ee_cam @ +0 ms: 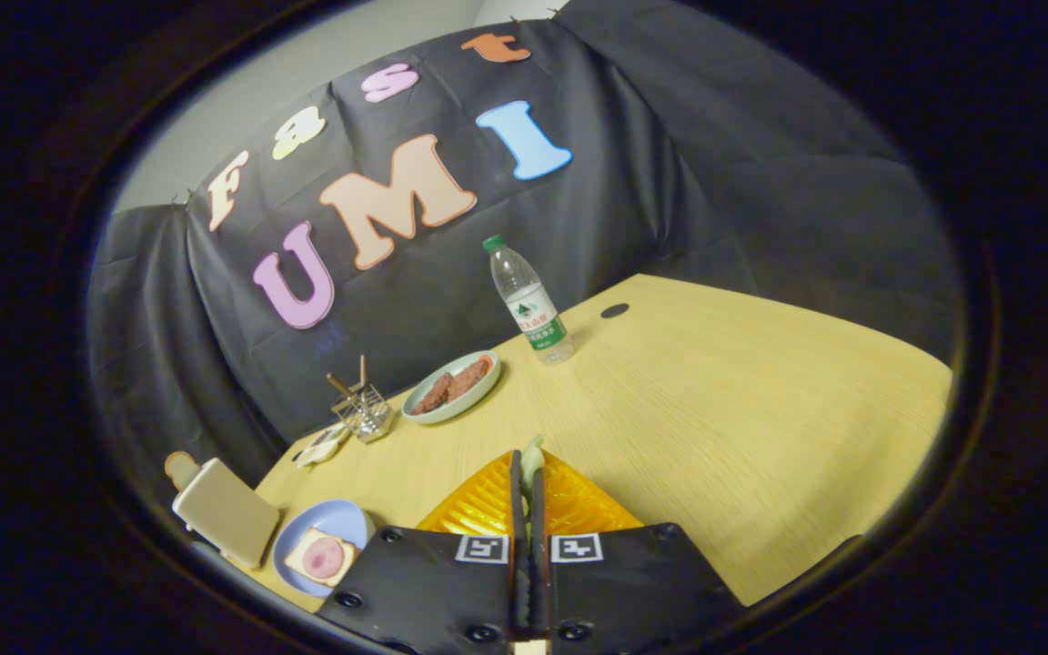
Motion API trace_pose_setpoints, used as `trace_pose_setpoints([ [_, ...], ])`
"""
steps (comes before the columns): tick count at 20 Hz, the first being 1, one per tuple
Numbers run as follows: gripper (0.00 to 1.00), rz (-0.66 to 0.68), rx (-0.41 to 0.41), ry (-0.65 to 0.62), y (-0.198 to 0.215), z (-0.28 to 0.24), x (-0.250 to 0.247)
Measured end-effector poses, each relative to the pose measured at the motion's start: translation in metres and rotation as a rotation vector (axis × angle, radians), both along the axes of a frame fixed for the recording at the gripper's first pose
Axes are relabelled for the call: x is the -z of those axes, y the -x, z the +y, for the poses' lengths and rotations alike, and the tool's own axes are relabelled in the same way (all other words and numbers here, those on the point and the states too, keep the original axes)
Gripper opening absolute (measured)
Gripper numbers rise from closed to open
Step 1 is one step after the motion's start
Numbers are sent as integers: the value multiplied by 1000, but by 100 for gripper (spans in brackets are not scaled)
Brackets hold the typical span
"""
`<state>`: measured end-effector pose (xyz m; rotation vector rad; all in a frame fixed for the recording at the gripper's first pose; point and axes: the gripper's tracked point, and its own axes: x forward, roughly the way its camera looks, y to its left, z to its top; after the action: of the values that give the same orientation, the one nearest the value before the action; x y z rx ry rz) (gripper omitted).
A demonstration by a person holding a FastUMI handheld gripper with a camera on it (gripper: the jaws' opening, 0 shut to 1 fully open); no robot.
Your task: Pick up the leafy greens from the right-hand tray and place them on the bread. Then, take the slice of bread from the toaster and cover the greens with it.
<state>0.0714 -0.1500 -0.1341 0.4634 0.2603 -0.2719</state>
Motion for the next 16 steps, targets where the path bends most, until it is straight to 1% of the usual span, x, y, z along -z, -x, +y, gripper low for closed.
trace_pose_setpoints([
  [3,3,-68,-10,-13,1,17,-25],
  [7,3,-134,-77,-10,-1,56,-51],
  [9,3,-165,-123,-16,-3,82,-63],
  [13,3,-218,-243,-60,-6,147,-84],
  [16,3,-238,-317,-78,-9,191,-90],
])
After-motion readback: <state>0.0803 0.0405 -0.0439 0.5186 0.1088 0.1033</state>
